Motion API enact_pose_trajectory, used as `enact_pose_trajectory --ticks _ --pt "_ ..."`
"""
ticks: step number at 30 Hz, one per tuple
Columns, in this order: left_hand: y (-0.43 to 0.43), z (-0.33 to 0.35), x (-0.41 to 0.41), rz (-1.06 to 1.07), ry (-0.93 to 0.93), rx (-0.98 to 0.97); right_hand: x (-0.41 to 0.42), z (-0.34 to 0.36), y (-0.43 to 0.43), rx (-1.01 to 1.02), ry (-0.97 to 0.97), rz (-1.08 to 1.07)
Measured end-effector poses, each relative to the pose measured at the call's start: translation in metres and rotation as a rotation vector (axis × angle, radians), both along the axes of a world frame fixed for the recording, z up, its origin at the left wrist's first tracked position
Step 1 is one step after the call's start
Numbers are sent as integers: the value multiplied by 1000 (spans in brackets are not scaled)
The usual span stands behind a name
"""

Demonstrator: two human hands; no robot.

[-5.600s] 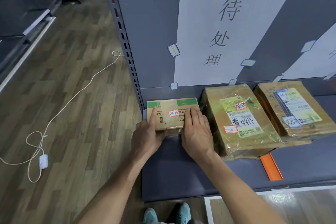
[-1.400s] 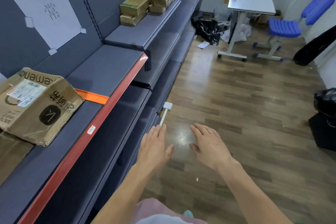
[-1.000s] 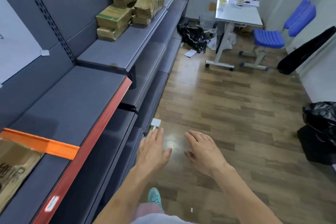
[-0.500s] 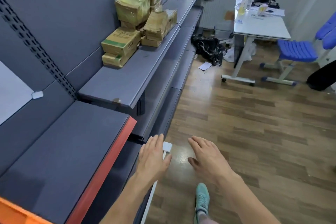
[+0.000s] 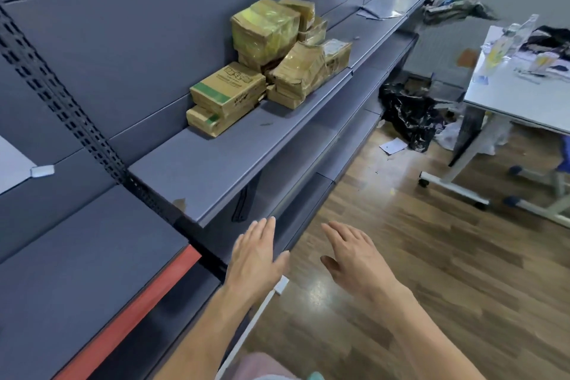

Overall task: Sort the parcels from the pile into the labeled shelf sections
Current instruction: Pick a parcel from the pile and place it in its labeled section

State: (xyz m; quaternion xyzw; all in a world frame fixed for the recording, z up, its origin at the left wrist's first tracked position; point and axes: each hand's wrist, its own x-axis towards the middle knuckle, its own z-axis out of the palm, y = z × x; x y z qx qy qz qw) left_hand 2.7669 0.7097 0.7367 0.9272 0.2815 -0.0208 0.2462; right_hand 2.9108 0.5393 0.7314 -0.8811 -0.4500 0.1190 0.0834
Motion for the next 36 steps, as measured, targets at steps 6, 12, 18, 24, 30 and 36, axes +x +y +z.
enact_pose_trajectory --ticks 6,12,18,24,30,36 --pt "21 -9 62 14 15 -11 62 -3 19 -26 9 36" --pt "65 -24 139 4 28 -27 130 -10 59 -51 -5 49" --pt "117 -23 213 8 -2 -36 198 -7 110 -75 -26 61" --pt "159 -12 235 82 10 -33 233 -3 181 -33 -2 151" --pt "189 -9 242 254 11 -33 263 1 243 -15 -4 323" --pt "202 -10 257 472 9 -30 299 7 288 28 63 484"
